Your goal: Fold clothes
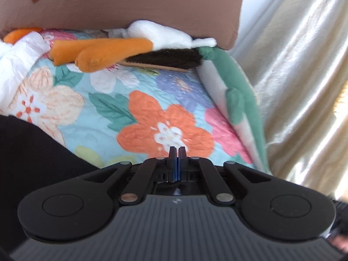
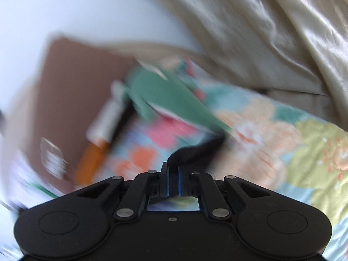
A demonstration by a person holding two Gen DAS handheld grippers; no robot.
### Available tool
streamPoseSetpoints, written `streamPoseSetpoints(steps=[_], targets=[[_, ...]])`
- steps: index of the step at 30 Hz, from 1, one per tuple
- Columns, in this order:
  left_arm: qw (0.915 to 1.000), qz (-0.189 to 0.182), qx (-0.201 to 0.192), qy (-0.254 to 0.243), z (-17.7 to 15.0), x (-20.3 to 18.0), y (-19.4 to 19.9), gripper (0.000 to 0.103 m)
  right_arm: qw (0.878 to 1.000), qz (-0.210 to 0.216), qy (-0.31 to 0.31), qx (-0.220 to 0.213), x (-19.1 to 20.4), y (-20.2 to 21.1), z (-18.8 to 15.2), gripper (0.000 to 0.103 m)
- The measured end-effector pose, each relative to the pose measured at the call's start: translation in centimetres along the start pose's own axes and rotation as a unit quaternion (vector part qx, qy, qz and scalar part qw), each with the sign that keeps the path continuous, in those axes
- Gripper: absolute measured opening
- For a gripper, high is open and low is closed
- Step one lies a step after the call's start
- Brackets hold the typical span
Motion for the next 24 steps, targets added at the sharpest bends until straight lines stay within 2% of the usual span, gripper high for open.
streamPoseSetpoints(steps=[2,3,4,5,7,8,9,10,11,14,15,18,21,24], targets=[[0.9999,-0.009,0.005,-0.003,-0.2,-0.4,0.3,0.0,0.998,0.051,-0.026,-0.034,2.1,2.3,2.0,0.01],[0.9999,-0.012,0.006,-0.008,-0.2,-0.6,0.3,0.001,0.996,0.064,-0.032,-0.049,3.0,3.1,2.7,0.01],[0.9998,-0.013,0.011,-0.012,-0.4,-0.8,0.1,0.001,0.996,0.054,-0.031,-0.061,3.3,3.3,3.4,0.01],[0.9996,-0.006,0.023,-0.015,-0.6,-0.8,-0.2,0.005,0.997,0.02,-0.023,-0.07,3.0,3.0,3.9,0.01],[0.9981,0.013,0.052,-0.028,-1.1,-0.8,-0.5,0.026,0.995,-0.055,-0.006,-0.087,1.9,2.3,4.6,0.012],[0.9972,0.023,0.06,-0.039,-1.4,-0.8,-0.3,0.042,0.99,-0.102,0.004,-0.095,0.5,1.5,4.4,0.015],[0.9965,0.031,0.058,-0.052,-1.7,-0.7,0.3,0.046,0.984,-0.148,0.014,-0.103,-0.9,0.7,4.2,0.02],[0.9957,0.037,0.05,-0.069,-1.9,-0.5,1.2,0.046,0.974,-0.194,0.023,-0.111,-2.2,0.0,4.0,0.02],[0.9945,0.041,0.043,-0.086,-2.1,-0.1,2.2,0.048,0.969,-0.222,0.029,-0.107,-3.2,-0.7,3.5,0.02],[0.9903,0.073,0.028,-0.115,-3.1,2.1,5.7,0.058,0.973,-0.215,0.052,-0.071,-3.3,-2.1,1.5,0.02],[0.9887,0.084,0.024,-0.121,-3.5,2.9,7.0,0.059,0.974,-0.208,0.069,-0.062,-2.7,-2.3,1.1,0.021],[0.9837,0.123,0.024,-0.129,-5.5,5.5,11.0,0.06,0.977,-0.186,0.095,-0.042,-0.7,-2.6,0.2,0.038],[0.9808,0.164,0.025,-0.103,-7.8,8.4,15.4,0.061,0.982,-0.148,0.112,-0.023,2.0,-2.6,-0.8,0.038],[0.9767,0.209,0.026,-0.04,-10.4,11.6,20.2,0.063,0.983,-0.12,0.14,-0.006,5.1,-2.6,-2.6,0.041]])
Point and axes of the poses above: each gripper's, at about its wrist camera, not at the fingertips, and y roughly against the way its jaws point, x to its left, z to its top, the point moved 8 cm from there along -y, roughly the way its jaws point, and after that the axes turned 2 degrees about z, right-handed, at the moved point
